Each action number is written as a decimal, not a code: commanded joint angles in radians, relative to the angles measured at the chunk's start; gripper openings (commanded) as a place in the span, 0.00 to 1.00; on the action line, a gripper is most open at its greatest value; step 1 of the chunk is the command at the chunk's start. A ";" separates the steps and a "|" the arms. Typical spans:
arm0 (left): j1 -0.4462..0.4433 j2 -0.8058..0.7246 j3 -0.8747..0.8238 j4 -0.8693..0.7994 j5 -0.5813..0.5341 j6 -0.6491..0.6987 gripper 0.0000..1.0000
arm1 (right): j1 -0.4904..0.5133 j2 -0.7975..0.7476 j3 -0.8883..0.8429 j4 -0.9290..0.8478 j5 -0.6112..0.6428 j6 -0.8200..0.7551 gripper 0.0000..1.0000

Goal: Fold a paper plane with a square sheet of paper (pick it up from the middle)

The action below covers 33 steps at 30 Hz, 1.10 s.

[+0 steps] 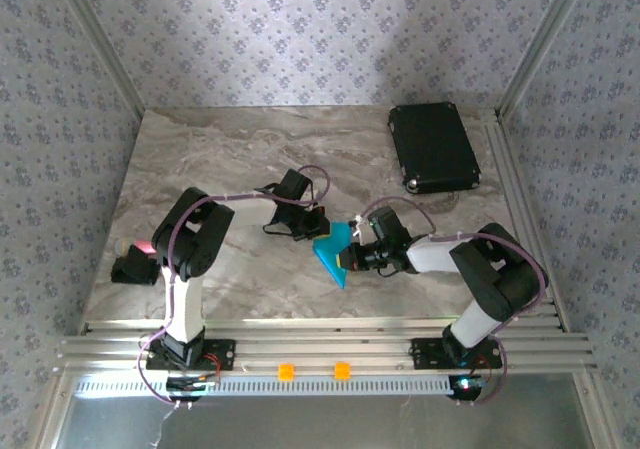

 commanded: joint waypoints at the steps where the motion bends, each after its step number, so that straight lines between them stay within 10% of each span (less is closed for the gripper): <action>1: -0.014 0.013 -0.032 -0.056 -0.050 0.000 0.02 | -0.007 0.004 0.027 -0.021 0.011 -0.009 0.02; 33: -0.019 0.013 -0.015 -0.068 -0.059 0.004 0.02 | 0.000 0.024 0.028 -0.066 0.054 -0.030 0.03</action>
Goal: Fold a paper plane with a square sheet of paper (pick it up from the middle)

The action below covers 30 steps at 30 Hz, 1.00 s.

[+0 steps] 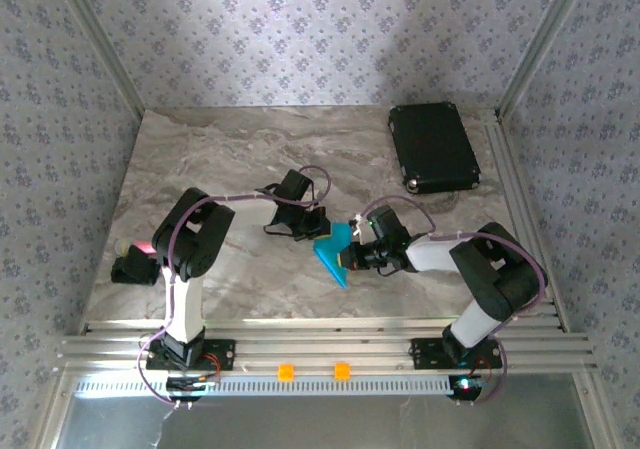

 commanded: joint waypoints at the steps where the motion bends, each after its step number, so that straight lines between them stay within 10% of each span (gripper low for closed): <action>1: -0.013 0.013 -0.013 -0.078 -0.055 0.007 0.02 | 0.002 0.022 0.014 -0.035 0.017 -0.022 0.03; 18: -0.002 -0.129 0.089 -0.140 -0.152 0.036 0.17 | 0.013 0.063 0.018 -0.014 0.021 -0.014 0.03; 30: -0.020 -0.385 -0.260 0.141 -0.052 -0.162 0.07 | 0.014 0.057 -0.003 0.003 0.029 0.003 0.03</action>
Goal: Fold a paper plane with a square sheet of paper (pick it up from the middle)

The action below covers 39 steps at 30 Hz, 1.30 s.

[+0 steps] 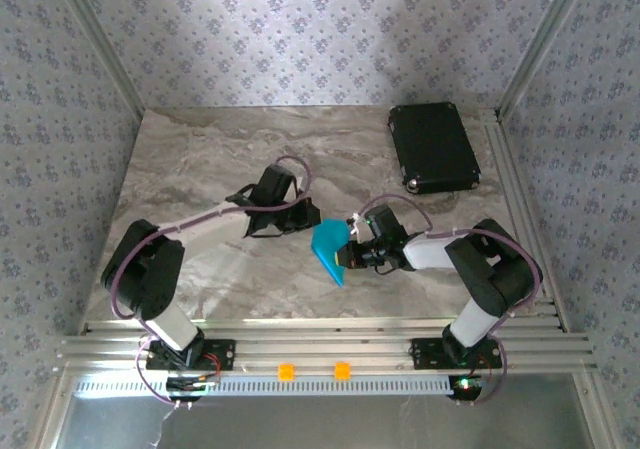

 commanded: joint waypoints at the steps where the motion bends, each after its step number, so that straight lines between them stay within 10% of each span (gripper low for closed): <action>1: -0.020 -0.017 -0.089 0.131 0.079 -0.103 0.05 | 0.007 0.024 -0.022 -0.027 0.037 0.006 0.03; 24: -0.067 0.084 -0.251 0.378 0.115 -0.247 0.00 | 0.013 0.031 -0.034 -0.022 0.057 0.013 0.02; 39: -0.068 0.025 -0.238 0.201 0.019 -0.167 0.03 | 0.018 0.025 -0.047 -0.027 0.065 0.012 0.02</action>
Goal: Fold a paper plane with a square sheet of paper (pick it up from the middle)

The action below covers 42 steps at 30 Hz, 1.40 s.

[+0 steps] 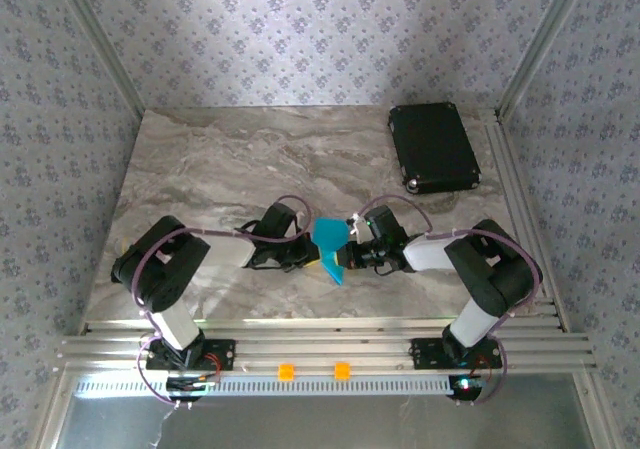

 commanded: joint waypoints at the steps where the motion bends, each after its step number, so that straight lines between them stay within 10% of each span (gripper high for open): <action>1: -0.003 -0.058 0.053 -0.107 -0.026 0.052 0.04 | 0.010 0.024 -0.032 -0.063 0.054 0.008 0.02; 18: -0.042 0.081 0.070 -0.131 -0.034 0.089 0.00 | 0.010 0.019 -0.013 -0.038 0.030 0.037 0.05; 30: -0.044 0.077 0.066 -0.140 -0.061 0.103 0.00 | -0.006 -0.254 0.024 -0.292 0.189 0.151 0.42; 42: -0.046 0.080 0.075 -0.146 -0.065 0.108 0.00 | 0.175 -0.089 0.135 -0.311 0.124 0.205 0.10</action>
